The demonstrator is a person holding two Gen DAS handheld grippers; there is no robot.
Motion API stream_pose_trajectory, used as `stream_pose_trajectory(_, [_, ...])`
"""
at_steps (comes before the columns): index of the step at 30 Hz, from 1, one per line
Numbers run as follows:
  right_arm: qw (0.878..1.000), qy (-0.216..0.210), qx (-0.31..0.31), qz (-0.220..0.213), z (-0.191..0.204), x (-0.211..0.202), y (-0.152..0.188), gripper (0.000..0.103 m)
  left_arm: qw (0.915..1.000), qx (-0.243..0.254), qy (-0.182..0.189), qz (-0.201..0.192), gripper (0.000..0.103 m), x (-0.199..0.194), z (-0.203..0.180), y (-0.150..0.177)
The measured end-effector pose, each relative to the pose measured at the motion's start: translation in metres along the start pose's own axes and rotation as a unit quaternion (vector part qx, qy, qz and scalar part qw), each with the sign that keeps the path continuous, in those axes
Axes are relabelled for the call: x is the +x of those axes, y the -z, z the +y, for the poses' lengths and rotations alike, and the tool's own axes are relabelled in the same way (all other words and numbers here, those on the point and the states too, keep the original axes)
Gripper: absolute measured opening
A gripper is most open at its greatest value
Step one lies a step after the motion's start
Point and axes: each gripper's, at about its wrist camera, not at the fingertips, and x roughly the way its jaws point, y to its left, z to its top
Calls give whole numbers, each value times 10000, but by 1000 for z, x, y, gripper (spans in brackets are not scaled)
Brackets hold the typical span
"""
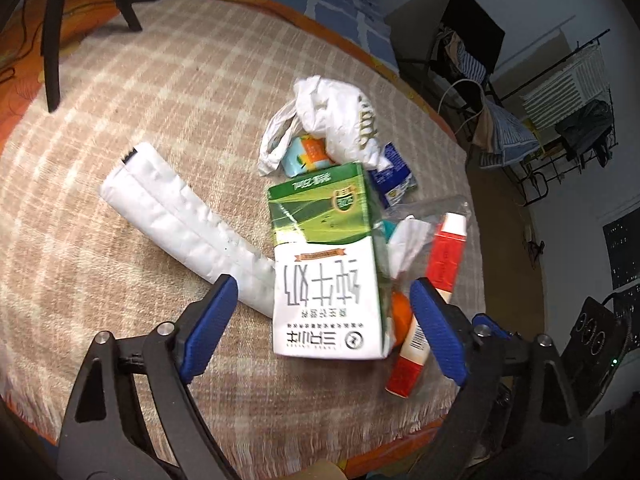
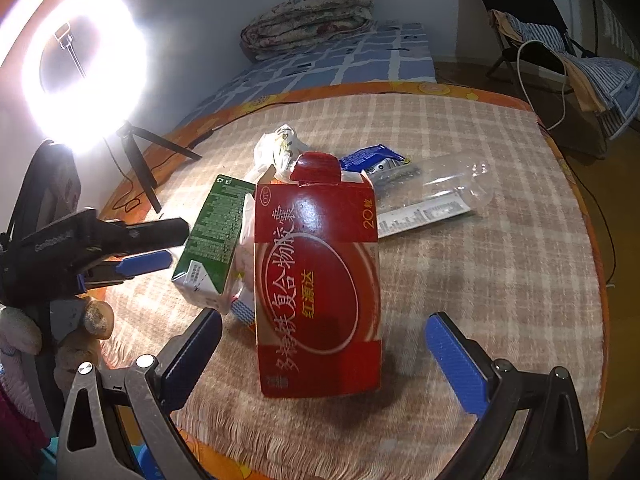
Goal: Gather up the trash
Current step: 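Reach the left tool to the milk carton while the right tool reaches the red box, then close the left tool on the milk carton while the right tool grips the red box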
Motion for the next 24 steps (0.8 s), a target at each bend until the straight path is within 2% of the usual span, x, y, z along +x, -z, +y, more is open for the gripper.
stream_pose_trajectory(3, [9999, -57, 80, 25, -4, 8, -3, 103, 10000, -5, -29, 64, 90, 10, 5, -3])
stream_pose_trajectory(7, [9998, -78, 162, 107, -7, 21, -7, 103, 9998, -82, 127, 127, 89, 21, 9, -10])
stream_pose_trajectory(14, [9991, -221, 282, 231, -11, 37, -12, 102, 9993, -1, 295, 243, 73, 35, 0, -12])
stream_pose_trajectory(16, [9991, -194, 278, 261, -12, 40, -10, 95, 9991, 4, 320, 263, 65, 37, -3, -12])
stream_pose_trajectory(20, [9979, -378, 365, 380, -14, 46, -10, 81, 9996, 55, 240, 150, 65, 35, -7, -13])
stream_pose_trajectory(24, [9981, -397, 315, 340, -11, 44, -9, 79, 9997, 22, 245, 65, 65, 31, -9, -14])
